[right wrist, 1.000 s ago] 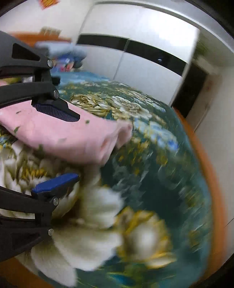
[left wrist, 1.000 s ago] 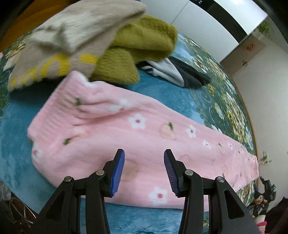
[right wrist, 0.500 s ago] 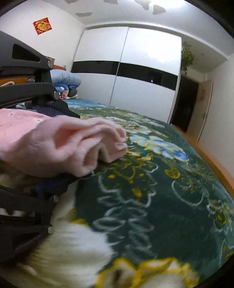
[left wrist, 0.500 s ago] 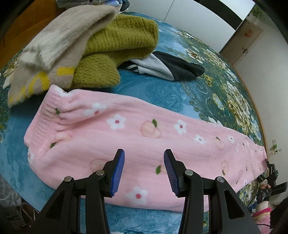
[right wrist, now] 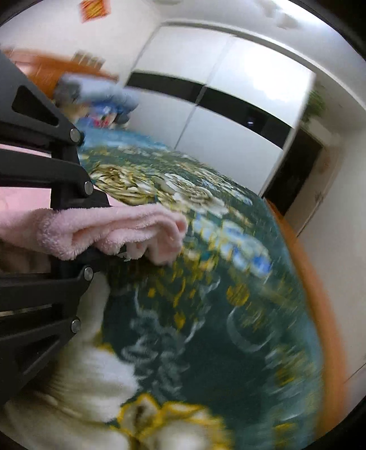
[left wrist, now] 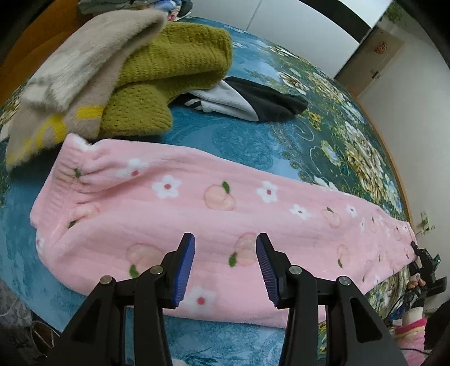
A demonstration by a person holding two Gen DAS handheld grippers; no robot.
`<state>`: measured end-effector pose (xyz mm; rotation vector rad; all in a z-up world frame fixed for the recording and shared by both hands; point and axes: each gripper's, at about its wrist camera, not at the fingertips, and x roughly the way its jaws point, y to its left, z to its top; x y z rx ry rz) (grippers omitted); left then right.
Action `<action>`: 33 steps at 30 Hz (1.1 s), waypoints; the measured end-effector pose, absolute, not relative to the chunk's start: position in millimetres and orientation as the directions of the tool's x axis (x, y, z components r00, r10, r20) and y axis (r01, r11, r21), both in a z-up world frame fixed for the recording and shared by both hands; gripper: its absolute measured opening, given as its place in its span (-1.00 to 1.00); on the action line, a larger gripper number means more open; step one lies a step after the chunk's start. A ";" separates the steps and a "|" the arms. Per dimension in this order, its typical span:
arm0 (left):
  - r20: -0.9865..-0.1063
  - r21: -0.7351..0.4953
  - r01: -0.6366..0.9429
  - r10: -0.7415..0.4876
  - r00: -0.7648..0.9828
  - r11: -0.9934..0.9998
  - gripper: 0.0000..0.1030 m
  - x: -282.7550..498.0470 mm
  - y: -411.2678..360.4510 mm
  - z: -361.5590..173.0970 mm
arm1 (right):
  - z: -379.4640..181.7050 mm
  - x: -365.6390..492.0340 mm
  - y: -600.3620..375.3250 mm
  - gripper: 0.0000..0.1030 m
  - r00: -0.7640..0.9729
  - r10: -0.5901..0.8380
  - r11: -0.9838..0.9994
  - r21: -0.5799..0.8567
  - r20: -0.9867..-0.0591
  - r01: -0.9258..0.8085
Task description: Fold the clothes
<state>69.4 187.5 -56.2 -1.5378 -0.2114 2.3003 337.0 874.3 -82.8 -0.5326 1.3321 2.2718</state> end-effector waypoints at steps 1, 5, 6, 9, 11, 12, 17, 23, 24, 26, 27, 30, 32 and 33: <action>-0.858 -0.330 -0.207 0.384 -0.341 -0.921 -0.10 69.4 183.2 -55.9 | -66.4 328.9 862.2 -0.64 -0.816 0.192 -0.480 0.673 -0.545 -0.563; -0.847 -0.361 -0.181 0.403 -0.348 -0.915 -0.10 70.7 165.1 -56.2 | -18.4 300.4 798.9 -0.64 -0.837 0.144 -0.632 0.602 -0.528 -0.488; -0.843 -0.370 -0.176 0.409 -0.349 -0.912 -0.10 70.8 160.5 -56.4 | -7.6 292.4 778.9 -0.64 -0.851 0.112 -0.665 0.598 -0.513 -0.448; -0.832 -0.395 -0.160 0.426 -0.356 -0.905 -0.10 72.7 147.0 -57.2 | 11.6 264.1 718.4 -0.64 -0.868 0.026 -0.747 0.567 -0.496 -0.347; -0.825 -0.409 -0.153 0.436 -0.360 -0.900 -0.10 74.0 138.9 -58.0 | 15.1 242.1 677.8 -0.64 -0.862 -0.024 -0.792 0.537 -0.506 -0.292; -0.820 -0.417 -0.151 0.442 -0.362 -0.896 -0.10 74.6 135.2 -58.6 | 16.8 231.1 657.4 -0.64 -0.858 -0.049 -0.812 0.521 -0.511 -0.264; -0.805 -0.450 -0.134 0.466 -0.366 -0.883 -0.10 76.6 115.1 -63.6 | -11.7 179.8 566.4 -0.64 -0.791 -0.173 -0.860 0.481 -0.587 -0.169; -0.795 -0.477 -0.114 0.483 -0.366 -0.872 -0.10 75.5 96.2 -71.3 | -78.2 153.6 492.4 -0.64 -0.661 -0.251 -0.877 0.456 -0.707 -0.155; -0.793 -0.483 -0.117 0.490 -0.361 -0.868 -0.10 75.2 97.4 -72.9 | -82.5 155.3 483.8 -0.64 -0.649 -0.255 -0.879 0.451 -0.716 -0.153; -0.788 -0.499 -0.131 0.512 -0.343 -0.856 -0.10 74.2 104.6 -76.2 | -85.8 156.0 469.1 -0.64 -0.634 -0.252 -0.894 0.427 -0.731 -0.137; -0.784 -0.507 -0.138 0.522 -0.335 -0.851 -0.10 73.7 108.2 -77.8 | -85.4 155.5 463.3 -0.64 -0.630 -0.243 -0.906 0.405 -0.738 -0.125; -0.774 -0.532 -0.158 0.553 -0.307 -0.832 -0.10 72.3 118.9 -82.6 | -89.5 156.9 450.1 -0.64 -0.612 -0.223 -0.926 0.361 -0.759 -0.111; -0.757 -0.563 -0.185 0.593 -0.276 -0.805 -0.07 69.7 131.9 -83.8 | -93.1 158.3 442.1 -0.63 -0.600 -0.210 -0.936 0.335 -0.772 -0.104; -0.743 -0.588 -0.200 0.622 -0.249 -0.783 -0.05 66.5 141.3 -85.2 | -95.3 159.1 440.5 -0.63 -0.595 -0.207 -0.937 0.332 -0.777 -0.107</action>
